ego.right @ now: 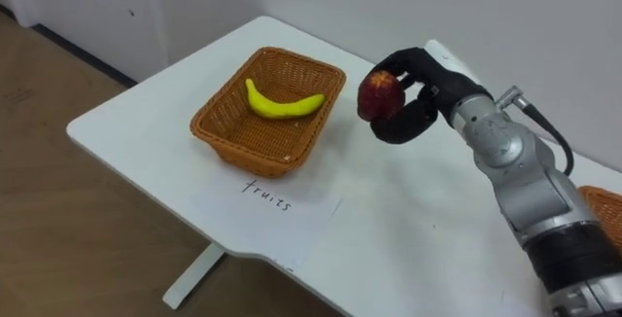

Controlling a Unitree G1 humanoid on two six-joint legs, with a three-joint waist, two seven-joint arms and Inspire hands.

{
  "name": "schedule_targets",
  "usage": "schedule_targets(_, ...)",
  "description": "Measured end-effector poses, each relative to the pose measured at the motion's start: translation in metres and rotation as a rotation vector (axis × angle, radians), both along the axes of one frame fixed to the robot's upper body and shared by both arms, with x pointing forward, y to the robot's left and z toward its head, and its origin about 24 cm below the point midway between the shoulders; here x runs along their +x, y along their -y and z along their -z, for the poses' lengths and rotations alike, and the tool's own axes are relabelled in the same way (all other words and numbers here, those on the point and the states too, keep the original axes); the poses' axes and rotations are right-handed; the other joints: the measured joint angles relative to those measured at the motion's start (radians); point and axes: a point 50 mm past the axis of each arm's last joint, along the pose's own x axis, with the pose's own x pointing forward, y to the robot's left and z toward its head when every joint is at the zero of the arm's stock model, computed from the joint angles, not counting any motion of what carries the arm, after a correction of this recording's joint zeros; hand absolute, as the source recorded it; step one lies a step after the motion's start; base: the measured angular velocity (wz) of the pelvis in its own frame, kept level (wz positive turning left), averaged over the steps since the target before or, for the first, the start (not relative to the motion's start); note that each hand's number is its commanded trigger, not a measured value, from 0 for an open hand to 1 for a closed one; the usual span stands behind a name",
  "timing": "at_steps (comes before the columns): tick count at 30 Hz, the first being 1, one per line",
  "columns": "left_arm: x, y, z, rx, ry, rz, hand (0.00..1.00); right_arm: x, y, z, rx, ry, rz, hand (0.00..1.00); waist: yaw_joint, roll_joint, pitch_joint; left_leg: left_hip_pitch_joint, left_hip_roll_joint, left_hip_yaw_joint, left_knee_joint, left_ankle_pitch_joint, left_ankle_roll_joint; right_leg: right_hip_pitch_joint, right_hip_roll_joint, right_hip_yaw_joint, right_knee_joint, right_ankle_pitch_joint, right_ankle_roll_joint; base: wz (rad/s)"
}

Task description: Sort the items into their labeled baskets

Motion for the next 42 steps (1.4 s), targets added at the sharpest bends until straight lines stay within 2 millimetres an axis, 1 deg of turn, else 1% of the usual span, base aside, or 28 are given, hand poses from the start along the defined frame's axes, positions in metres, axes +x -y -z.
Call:
schedule_targets(5,-0.005,0.0,0.0,-0.001,-0.012,-0.004,0.0,-0.004,-0.003,0.004,0.009,-0.01,-0.011,1.0,0.006,0.002,-0.0002,0.001,-0.001,-0.001,0.005,-0.003,0.002,0.003,-0.001,-0.001,0.002,0.0,0.0,0.0)
schedule_targets(7,-0.012,0.0,0.001,-0.002,-0.034,-0.011,0.0,-0.004,-0.003,0.004,0.008,-0.01,-0.011,1.0,0.011,0.008,-0.0041,0.001,-0.001,-0.002,0.007,-0.003,0.002,0.004,-0.001,-0.002,0.001,0.0,0.0,0.0)
schedule_targets(9,-0.015,0.0,0.002,-0.001,-0.044,-0.014,0.0,-0.004,-0.003,0.004,0.008,-0.008,-0.013,1.0,0.011,0.014,-0.0072,0.001,-0.002,-0.003,0.009,-0.005,0.002,0.006,-0.001,-0.004,0.001,0.0,0.0,0.0)
schedule_targets(10,-0.017,0.0,0.001,0.0,-0.047,-0.014,0.0,-0.004,-0.003,0.004,0.011,-0.009,-0.013,1.0,0.016,0.018,-0.0088,0.003,-0.002,-0.003,0.008,-0.005,0.002,0.008,-0.001,-0.003,0.001,0.0,0.0,0.0)
schedule_targets(11,-0.017,0.0,0.001,0.001,-0.049,-0.012,0.0,-0.004,-0.003,0.004,0.011,-0.009,-0.013,1.0,0.019,0.019,-0.0089,0.004,-0.002,-0.003,0.008,-0.005,0.002,0.008,-0.001,-0.003,0.001,0.0,0.001,0.0)
schedule_targets(13,-0.019,0.0,0.002,0.012,-0.061,0.012,0.0,-0.004,-0.004,0.004,0.01,-0.007,-0.015,1.0,0.027,0.026,-0.0052,0.011,-0.002,-0.003,0.009,-0.005,0.002,0.016,-0.001,-0.004,0.001,0.0,0.001,0.0)
schedule_targets(15,-0.021,0.0,0.002,0.02,-0.072,0.027,0.0,-0.004,-0.005,0.002,0.01,-0.002,-0.019,1.0,0.031,0.027,-0.0053,0.012,-0.003,-0.008,0.009,-0.005,0.001,0.02,-0.001,-0.005,0.001,0.0,0.001,0.07)
schedule_targets(18,-0.021,0.002,0.003,0.026,-0.086,0.048,0.0,-0.005,-0.008,-0.001,0.011,0.013,-0.032,1.0,0.031,0.026,-0.0062,0.01,-0.008,-0.024,0.013,-0.007,0.0,0.022,-0.001,-0.005,0.001,0.0,0.001,0.11)
schedule_targets(20,-0.022,0.005,0.004,0.025,-0.095,0.06,0.0,-0.005,-0.008,0.0,0.011,0.011,-0.033,1.0,0.034,0.026,-0.0062,0.009,-0.011,-0.029,0.016,-0.007,0.0,0.025,-0.001,-0.005,0.001,0.0,0.001,0.07)
schedule_targets(23,-0.024,0.009,0.005,0.016,-0.099,0.055,0.0,-0.007,-0.012,0.006,0.023,-0.001,-0.034,1.0,0.044,0.025,-0.007,0.006,-0.012,-0.031,0.022,-0.008,0.002,0.026,-0.001,-0.007,0.001,0.0,0.001,0.0)
schedule_targets(25,-0.02,0.009,0.005,0.014,-0.089,0.057,0.0,-0.01,-0.012,0.011,0.029,-0.016,-0.032,1.0,0.055,0.024,-0.0076,0.001,-0.014,-0.032,0.028,-0.009,0.003,0.024,-0.002,-0.006,0.001,-0.001,0.002,0.04)
schedule_targets(27,-0.025,0.009,0.005,0.014,-0.099,0.054,0.0,-0.01,-0.015,0.012,0.039,-0.019,-0.035,1.0,0.056,0.025,-0.0074,0.001,-0.015,-0.035,0.028,-0.009,0.004,0.025,-0.002,-0.006,0.001,0.0,0.003,0.04)
schedule_targets(30,-0.026,0.009,0.005,0.009,-0.103,0.053,0.0,-0.01,-0.015,0.012,0.043,-0.019,-0.036,1.0,0.057,0.023,-0.0067,-0.002,-0.017,-0.04,0.029,-0.01,0.005,0.025,-0.002,-0.006,0.001,0.0,0.004,0.05)
schedule_targets(36,-0.033,0.011,0.004,-0.034,-0.129,0.056,0.0,-0.01,-0.018,0.015,-0.014,-0.019,-0.034,1.0,0.057,0.021,-0.0071,-0.004,-0.017,-0.04,0.029,-0.009,0.004,0.024,-0.002,-0.006,0.0,-0.002,0.007,0.0)
schedule_targets(42,-0.038,0.012,0.003,-0.052,-0.144,0.055,0.0,-0.01,-0.019,0.016,-0.013,-0.022,-0.033,1.0,0.058,0.012,-0.0069,0.001,-0.02,-0.043,0.028,-0.009,0.005,0.036,-0.001,-0.009,-0.013,-0.004,0.009,0.01)
